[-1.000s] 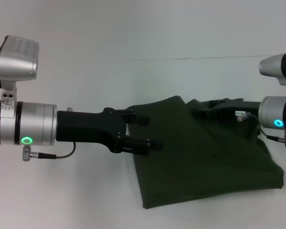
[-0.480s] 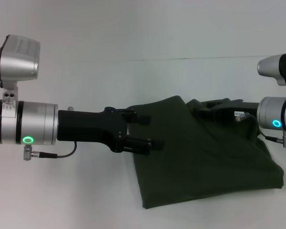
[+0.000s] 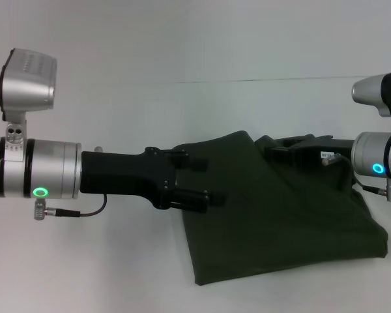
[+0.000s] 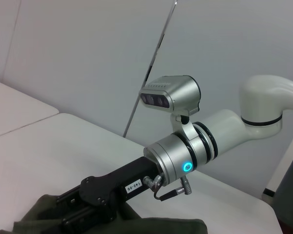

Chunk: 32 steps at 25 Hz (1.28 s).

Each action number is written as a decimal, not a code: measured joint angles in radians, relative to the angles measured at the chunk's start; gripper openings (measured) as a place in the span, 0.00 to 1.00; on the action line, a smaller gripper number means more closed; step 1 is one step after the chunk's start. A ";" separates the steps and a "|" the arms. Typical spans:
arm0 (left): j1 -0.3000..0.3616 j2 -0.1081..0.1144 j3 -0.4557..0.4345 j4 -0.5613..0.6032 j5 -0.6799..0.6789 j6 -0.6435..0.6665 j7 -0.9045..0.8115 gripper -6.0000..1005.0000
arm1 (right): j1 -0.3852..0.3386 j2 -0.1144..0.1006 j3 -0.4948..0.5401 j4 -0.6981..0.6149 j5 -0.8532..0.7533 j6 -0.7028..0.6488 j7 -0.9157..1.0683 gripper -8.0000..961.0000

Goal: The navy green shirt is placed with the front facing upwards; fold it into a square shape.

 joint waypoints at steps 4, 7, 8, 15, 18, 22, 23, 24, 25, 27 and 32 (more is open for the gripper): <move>0.000 0.000 0.000 0.000 0.000 0.000 0.001 0.90 | 0.000 0.003 -0.001 0.000 0.000 0.009 0.005 0.57; 0.000 0.000 0.000 0.000 0.000 0.000 0.001 0.90 | 0.000 0.003 -0.001 0.000 0.000 0.031 0.024 0.50; 0.000 0.000 0.000 0.000 0.000 0.000 0.001 0.90 | -0.001 0.003 -0.001 0.000 0.000 0.034 0.029 0.45; 0.005 0.000 0.000 0.000 0.000 0.000 0.003 0.90 | -0.003 -0.002 -0.001 -0.002 0.000 0.025 0.037 0.25; 0.007 0.000 0.000 0.000 0.000 0.000 0.003 0.90 | -0.003 -0.002 -0.001 -0.005 0.000 0.018 0.037 0.18; 0.008 0.000 0.000 0.000 0.000 0.000 0.003 0.90 | -0.004 -0.002 0.000 -0.014 0.000 0.011 0.036 0.10; 0.009 0.000 0.000 0.000 0.000 0.000 0.003 0.90 | -0.005 -0.002 0.002 -0.015 0.001 0.009 0.036 0.08; 0.009 0.000 0.000 0.000 0.000 0.000 0.003 0.90 | -0.006 -0.002 0.006 -0.015 0.005 0.007 0.037 0.06; 0.009 0.000 0.000 0.000 0.000 0.000 0.003 0.90 | -0.007 -0.003 0.010 -0.015 0.010 0.006 0.037 0.04; 0.009 -0.001 0.000 0.000 0.000 0.000 0.003 0.90 | -0.008 -0.003 0.013 -0.015 0.017 0.004 0.036 0.02; 0.007 -0.002 0.000 0.000 0.000 0.000 0.003 0.90 | -0.007 -0.002 0.019 -0.015 0.020 0.002 0.036 0.06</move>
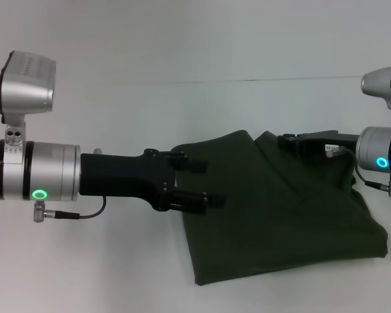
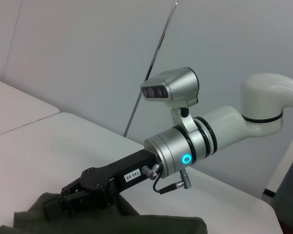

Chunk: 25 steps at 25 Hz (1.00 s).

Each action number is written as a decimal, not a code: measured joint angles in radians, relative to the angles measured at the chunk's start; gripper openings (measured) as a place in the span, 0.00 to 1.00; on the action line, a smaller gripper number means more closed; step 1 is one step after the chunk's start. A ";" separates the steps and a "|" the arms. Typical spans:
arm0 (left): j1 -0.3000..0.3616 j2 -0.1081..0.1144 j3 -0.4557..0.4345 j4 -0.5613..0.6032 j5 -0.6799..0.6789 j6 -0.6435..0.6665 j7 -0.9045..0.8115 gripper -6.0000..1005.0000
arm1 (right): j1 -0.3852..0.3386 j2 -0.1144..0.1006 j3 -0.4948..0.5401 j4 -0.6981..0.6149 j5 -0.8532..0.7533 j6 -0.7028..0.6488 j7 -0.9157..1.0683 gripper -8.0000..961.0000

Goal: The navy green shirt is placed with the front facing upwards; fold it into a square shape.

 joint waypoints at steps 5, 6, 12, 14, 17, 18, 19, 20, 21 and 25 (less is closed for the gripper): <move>-0.004 0.000 0.000 0.000 0.000 0.000 0.000 0.90 | 0.011 0.002 -0.003 0.010 -0.002 0.002 0.010 0.12; -0.004 0.000 0.000 0.000 0.000 0.000 0.000 0.90 | 0.014 0.003 -0.007 0.013 -0.006 0.007 0.018 0.15; -0.005 0.000 0.000 0.000 0.000 -0.001 0.000 0.90 | 0.018 0.004 -0.008 0.028 -0.007 0.027 0.021 0.31; -0.005 0.000 0.000 0.000 0.000 -0.001 0.002 0.90 | 0.020 0.004 -0.009 0.037 -0.007 0.038 0.021 0.36; -0.005 -0.001 0.000 0.000 0.000 -0.002 0.007 0.90 | 0.022 0.005 -0.013 0.046 -0.007 0.048 0.022 0.42; -0.005 -0.001 0.000 0.000 0.000 -0.002 0.008 0.90 | 0.023 0.006 -0.016 0.048 -0.007 0.048 0.022 0.44; -0.005 -0.001 0.000 0.000 0.000 -0.004 0.008 0.90 | 0.024 0.006 -0.024 0.048 -0.007 0.050 0.022 0.46; -0.005 -0.001 0.000 0.000 0.000 -0.005 0.008 0.90 | 0.024 0.007 -0.033 0.048 -0.008 0.050 0.021 0.44; -0.005 -0.001 0.000 0.000 0.000 -0.007 0.008 0.90 | 0.025 0.008 -0.046 0.048 -0.008 0.050 0.018 0.42; -0.005 -0.001 0.000 0.000 0.000 -0.011 0.008 0.90 | 0.025 0.009 -0.053 0.043 -0.007 0.050 0.012 0.35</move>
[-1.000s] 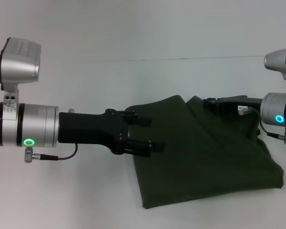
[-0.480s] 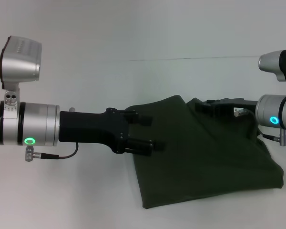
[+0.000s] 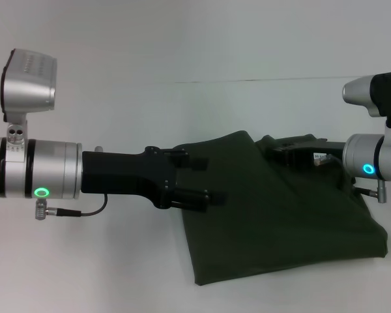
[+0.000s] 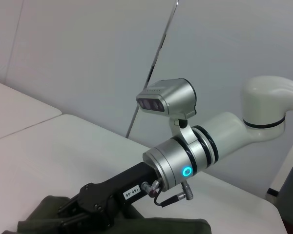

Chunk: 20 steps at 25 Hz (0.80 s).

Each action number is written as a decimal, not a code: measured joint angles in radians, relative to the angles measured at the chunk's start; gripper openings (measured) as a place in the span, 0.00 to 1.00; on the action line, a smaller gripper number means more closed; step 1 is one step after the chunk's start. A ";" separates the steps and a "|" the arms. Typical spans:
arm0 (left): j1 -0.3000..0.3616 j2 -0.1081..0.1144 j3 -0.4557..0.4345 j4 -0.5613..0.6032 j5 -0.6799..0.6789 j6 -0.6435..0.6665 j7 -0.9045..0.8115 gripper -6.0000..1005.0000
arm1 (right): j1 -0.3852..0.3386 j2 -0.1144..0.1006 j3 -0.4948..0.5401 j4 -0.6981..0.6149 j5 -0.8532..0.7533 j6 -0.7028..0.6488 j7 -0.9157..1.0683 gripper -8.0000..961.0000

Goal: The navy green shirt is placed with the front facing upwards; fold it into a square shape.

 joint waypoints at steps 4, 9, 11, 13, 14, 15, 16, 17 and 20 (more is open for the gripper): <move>0.003 -0.001 0.000 0.000 0.000 0.000 0.000 0.90 | -0.004 0.000 0.004 -0.009 0.005 0.000 -0.004 0.27; 0.007 -0.002 0.000 0.000 0.000 0.000 0.000 0.89 | -0.009 0.000 0.006 -0.018 0.006 0.000 -0.004 0.08; 0.007 -0.002 0.000 0.000 0.000 0.000 0.000 0.89 | -0.015 0.000 0.006 -0.027 0.006 0.000 -0.004 0.04; 0.007 -0.002 0.000 0.000 0.000 0.000 0.000 0.89 | -0.022 0.000 0.006 -0.037 0.007 -0.002 -0.003 0.04; 0.007 -0.002 0.000 0.000 0.000 0.000 0.000 0.89 | -0.029 0.000 0.007 -0.049 0.007 -0.006 -0.001 0.04; 0.007 -0.002 0.000 0.000 0.000 0.000 0.000 0.89 | -0.055 0.000 0.016 -0.086 0.010 -0.018 0.004 0.04; 0.007 -0.002 0.000 0.000 0.000 0.000 0.000 0.89 | -0.055 0.000 0.016 -0.086 0.010 -0.018 0.004 0.03; 0.008 -0.002 0.000 0.000 0.000 0.001 0.000 0.89 | -0.069 0.001 0.024 -0.106 0.016 -0.023 0.005 0.03; 0.009 -0.002 0.000 0.000 0.000 0.004 0.000 0.89 | -0.106 -0.001 0.048 -0.138 0.037 -0.041 0.006 0.03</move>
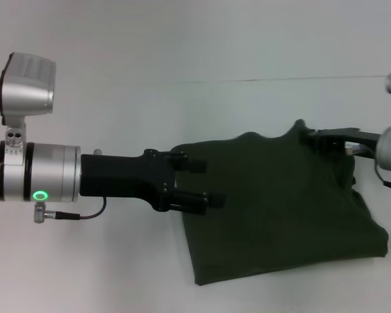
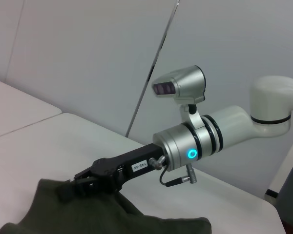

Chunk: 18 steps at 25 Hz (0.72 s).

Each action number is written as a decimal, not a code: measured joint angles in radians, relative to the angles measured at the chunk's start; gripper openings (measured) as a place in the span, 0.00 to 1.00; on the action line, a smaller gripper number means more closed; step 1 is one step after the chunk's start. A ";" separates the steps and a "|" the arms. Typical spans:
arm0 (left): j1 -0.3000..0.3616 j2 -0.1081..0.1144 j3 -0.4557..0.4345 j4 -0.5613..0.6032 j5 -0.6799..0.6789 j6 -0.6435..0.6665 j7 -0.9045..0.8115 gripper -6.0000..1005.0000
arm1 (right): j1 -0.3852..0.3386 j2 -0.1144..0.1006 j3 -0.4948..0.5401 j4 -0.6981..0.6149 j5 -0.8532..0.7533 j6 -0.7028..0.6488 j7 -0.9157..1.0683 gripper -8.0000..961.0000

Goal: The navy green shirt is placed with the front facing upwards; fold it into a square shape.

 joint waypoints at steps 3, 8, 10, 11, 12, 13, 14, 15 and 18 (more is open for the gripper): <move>0.003 0.000 0.000 -0.001 -0.002 0.001 0.000 0.89 | -0.023 -0.004 0.016 -0.007 0.014 -0.007 0.000 0.03; 0.011 -0.001 -0.008 -0.004 -0.007 -0.004 -0.005 0.89 | -0.036 0.001 0.023 -0.009 0.015 -0.007 -0.013 0.03; 0.013 -0.001 -0.015 -0.006 -0.007 -0.005 -0.006 0.89 | -0.038 0.001 0.024 -0.009 0.015 -0.008 -0.022 0.04; 0.016 -0.001 -0.020 -0.006 -0.008 -0.006 -0.007 0.89 | -0.039 0.001 0.027 -0.009 0.017 -0.007 -0.028 0.05; 0.018 -0.001 -0.026 -0.007 -0.008 -0.006 -0.007 0.89 | -0.042 0.001 0.037 -0.009 0.023 -0.008 -0.037 0.06; 0.020 -0.002 -0.032 -0.008 -0.009 -0.006 -0.008 0.89 | -0.046 0.001 0.052 -0.009 0.033 -0.008 -0.052 0.07; 0.021 -0.002 -0.036 -0.008 -0.010 -0.006 -0.010 0.89 | -0.051 0.001 0.069 -0.010 0.047 -0.011 -0.070 0.08; 0.023 -0.003 -0.041 -0.008 -0.010 -0.007 -0.013 0.89 | -0.057 0.002 0.087 -0.010 0.069 -0.018 -0.094 0.12; 0.026 -0.008 -0.061 -0.009 -0.011 -0.007 -0.025 0.89 | -0.076 -0.002 0.127 -0.010 0.130 -0.056 -0.151 0.24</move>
